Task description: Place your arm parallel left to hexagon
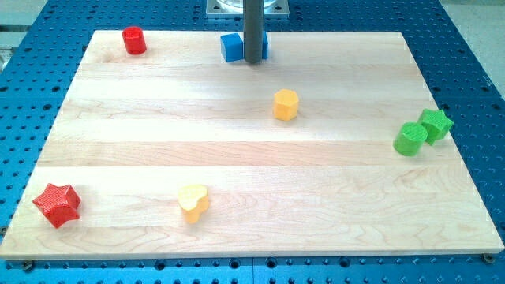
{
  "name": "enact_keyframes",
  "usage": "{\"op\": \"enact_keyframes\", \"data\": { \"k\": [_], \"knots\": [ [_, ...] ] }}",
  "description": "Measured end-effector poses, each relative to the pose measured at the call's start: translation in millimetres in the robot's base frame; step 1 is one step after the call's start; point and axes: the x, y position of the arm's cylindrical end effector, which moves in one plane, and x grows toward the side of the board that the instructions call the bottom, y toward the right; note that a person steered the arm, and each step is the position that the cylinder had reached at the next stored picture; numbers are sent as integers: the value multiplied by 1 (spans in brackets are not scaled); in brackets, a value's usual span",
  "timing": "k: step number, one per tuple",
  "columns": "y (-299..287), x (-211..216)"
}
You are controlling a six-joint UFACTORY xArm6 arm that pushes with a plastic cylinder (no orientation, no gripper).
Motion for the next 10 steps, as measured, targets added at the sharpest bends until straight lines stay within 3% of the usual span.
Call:
{"op": "enact_keyframes", "data": {
  "k": [1,2,7,9,10],
  "knots": [
    [-7,57],
    [-31,71],
    [-73,112],
    [-142,131],
    [-111,141]
  ]
}}
